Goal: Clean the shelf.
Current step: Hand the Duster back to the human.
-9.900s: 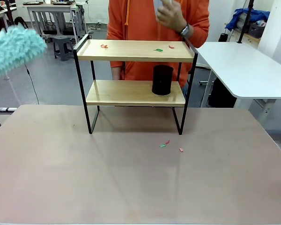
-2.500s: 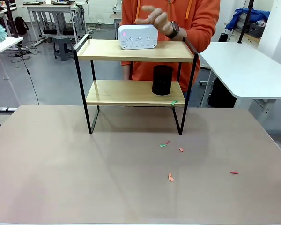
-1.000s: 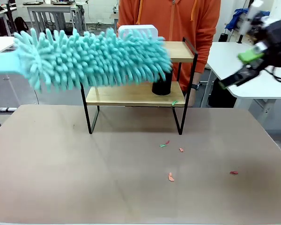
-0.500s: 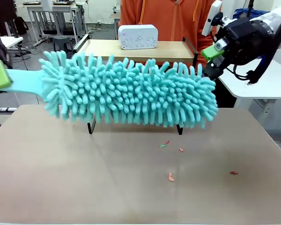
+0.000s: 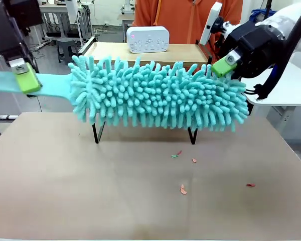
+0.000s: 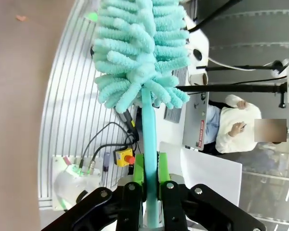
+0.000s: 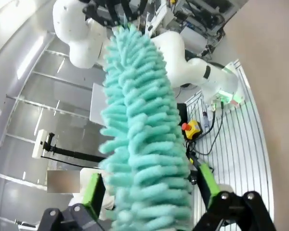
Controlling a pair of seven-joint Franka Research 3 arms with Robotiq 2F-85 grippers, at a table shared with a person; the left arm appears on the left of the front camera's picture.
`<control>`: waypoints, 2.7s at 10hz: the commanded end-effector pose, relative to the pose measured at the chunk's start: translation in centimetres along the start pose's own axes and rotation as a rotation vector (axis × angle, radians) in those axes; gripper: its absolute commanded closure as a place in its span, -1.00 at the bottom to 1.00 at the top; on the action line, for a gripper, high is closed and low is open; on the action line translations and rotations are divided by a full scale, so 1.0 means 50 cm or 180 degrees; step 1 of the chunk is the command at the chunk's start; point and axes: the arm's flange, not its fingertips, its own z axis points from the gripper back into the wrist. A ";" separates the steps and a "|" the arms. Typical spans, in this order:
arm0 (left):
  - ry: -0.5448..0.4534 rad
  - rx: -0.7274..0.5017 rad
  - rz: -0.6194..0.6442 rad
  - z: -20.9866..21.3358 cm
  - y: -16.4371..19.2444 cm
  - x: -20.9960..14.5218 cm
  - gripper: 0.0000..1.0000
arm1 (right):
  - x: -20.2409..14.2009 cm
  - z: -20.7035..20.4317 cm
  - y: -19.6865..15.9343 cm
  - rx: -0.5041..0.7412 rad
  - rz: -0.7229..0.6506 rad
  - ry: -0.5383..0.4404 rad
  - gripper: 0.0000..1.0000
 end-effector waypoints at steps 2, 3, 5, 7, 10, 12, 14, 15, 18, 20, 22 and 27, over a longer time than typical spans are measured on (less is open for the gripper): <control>-0.0091 -0.0043 0.0002 0.004 -0.003 0.005 0.75 | -0.020 -0.012 0.010 -0.0049 0.0075 0.0149 -1.00; -0.0083 -0.0014 0.0033 0.005 -0.001 0.004 0.75 | -0.023 -0.011 0.012 -0.0100 0.0112 0.0219 0.19; -0.0089 -0.0022 0.0073 0.006 0.003 0.004 0.75 | -0.024 -0.012 0.013 -0.0039 0.0116 0.0300 1.00; -0.0073 -0.0022 0.0066 0.007 0.004 0.002 0.75 | -0.023 -0.012 0.012 -0.0002 0.0116 0.0299 1.00; -0.0072 -0.0022 0.0064 0.009 0.004 0.000 0.75 | -0.026 -0.011 0.008 0.0052 0.0107 0.0304 1.00; -0.0061 -0.0026 0.0065 0.008 0.006 -0.001 0.75 | -0.026 -0.007 0.005 0.0070 0.0093 0.0314 1.00; -0.0109 0.0012 0.0104 0.009 0.009 -0.002 0.37 | -0.028 -0.004 0.000 0.0084 0.0091 0.0299 1.00; -0.0186 0.0090 0.0167 0.016 0.015 -0.004 -0.40 | -0.031 0.000 -0.002 0.0082 0.0074 0.0306 1.00; -0.1711 0.0460 0.0933 0.179 0.076 -0.109 -1.00 | -0.092 0.067 0.003 0.0072 -0.0035 0.0153 1.00; -0.3300 0.0917 0.1894 0.277 0.129 -0.202 -1.00 | -0.155 0.133 0.026 0.0027 -0.0047 -0.0147 1.00; -0.4559 0.0871 0.2634 0.316 0.214 -0.312 -1.00 | -0.268 0.244 0.066 -0.0179 0.0019 -0.0988 1.00; -0.3966 0.0554 0.2873 0.311 0.367 -0.418 -1.00 | -0.571 0.416 -0.033 -0.0197 -0.0511 -0.3274 1.00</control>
